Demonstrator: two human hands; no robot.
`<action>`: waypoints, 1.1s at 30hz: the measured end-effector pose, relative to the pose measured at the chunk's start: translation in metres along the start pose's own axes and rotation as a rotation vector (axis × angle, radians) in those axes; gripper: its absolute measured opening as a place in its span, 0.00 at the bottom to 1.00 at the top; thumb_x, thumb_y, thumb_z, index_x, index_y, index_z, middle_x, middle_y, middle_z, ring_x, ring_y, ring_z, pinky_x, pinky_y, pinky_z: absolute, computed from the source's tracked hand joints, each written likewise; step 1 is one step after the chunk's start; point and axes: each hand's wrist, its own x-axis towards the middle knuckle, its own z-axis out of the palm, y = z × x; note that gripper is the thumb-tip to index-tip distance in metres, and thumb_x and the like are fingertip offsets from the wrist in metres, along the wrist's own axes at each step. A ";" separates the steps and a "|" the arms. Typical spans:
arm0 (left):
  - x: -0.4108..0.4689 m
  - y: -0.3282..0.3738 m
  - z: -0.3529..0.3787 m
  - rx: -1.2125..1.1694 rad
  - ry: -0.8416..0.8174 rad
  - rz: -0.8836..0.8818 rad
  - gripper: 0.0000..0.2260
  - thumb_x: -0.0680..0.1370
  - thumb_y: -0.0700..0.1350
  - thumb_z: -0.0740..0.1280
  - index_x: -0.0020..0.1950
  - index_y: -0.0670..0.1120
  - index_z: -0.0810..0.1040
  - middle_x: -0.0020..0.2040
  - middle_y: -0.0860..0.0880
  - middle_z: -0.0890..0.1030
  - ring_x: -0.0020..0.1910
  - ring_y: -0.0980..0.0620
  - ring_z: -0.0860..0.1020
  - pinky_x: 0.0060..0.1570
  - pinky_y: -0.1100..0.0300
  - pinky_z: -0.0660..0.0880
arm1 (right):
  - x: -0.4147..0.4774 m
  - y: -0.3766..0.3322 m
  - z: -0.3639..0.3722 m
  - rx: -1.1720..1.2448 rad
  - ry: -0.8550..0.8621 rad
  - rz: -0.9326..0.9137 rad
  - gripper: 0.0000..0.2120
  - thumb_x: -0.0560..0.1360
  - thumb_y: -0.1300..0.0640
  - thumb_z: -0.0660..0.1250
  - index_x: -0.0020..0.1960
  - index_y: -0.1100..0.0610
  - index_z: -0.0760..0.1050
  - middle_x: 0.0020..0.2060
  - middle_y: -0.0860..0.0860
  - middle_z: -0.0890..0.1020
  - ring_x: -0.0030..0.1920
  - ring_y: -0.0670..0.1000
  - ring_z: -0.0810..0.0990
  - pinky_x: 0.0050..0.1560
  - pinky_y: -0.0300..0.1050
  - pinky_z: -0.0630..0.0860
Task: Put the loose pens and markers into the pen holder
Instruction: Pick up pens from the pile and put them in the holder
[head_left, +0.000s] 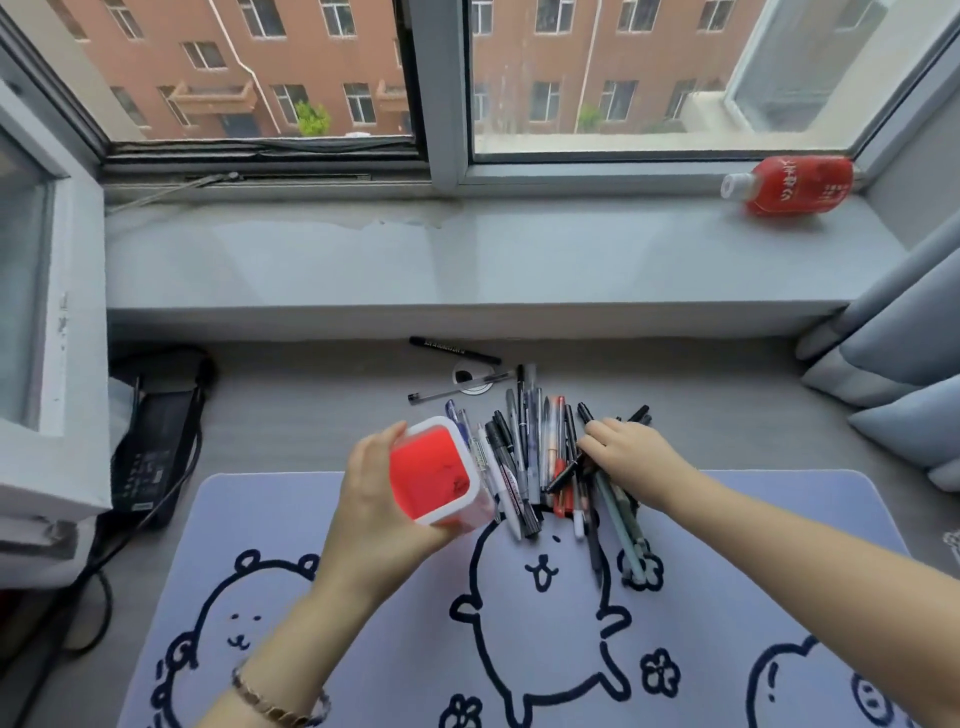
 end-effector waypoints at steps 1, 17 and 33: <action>-0.001 0.002 0.003 -0.003 -0.002 -0.004 0.44 0.58 0.43 0.79 0.69 0.51 0.61 0.58 0.55 0.64 0.55 0.57 0.66 0.49 0.72 0.66 | 0.001 0.001 -0.001 0.019 0.013 -0.004 0.22 0.46 0.75 0.72 0.37 0.61 0.75 0.33 0.54 0.79 0.30 0.54 0.77 0.22 0.40 0.70; -0.020 -0.003 0.011 0.100 0.008 -0.018 0.43 0.58 0.44 0.79 0.69 0.50 0.62 0.57 0.55 0.63 0.59 0.51 0.68 0.55 0.60 0.66 | -0.012 -0.005 -0.095 0.804 0.971 0.195 0.07 0.69 0.69 0.69 0.47 0.63 0.76 0.40 0.54 0.80 0.40 0.45 0.76 0.48 0.34 0.76; -0.026 -0.010 0.012 0.091 0.062 -0.051 0.43 0.58 0.45 0.79 0.69 0.51 0.63 0.61 0.51 0.66 0.62 0.47 0.68 0.61 0.51 0.70 | -0.007 -0.044 -0.091 0.905 0.552 0.266 0.09 0.75 0.61 0.63 0.54 0.61 0.77 0.47 0.53 0.82 0.48 0.46 0.79 0.48 0.34 0.74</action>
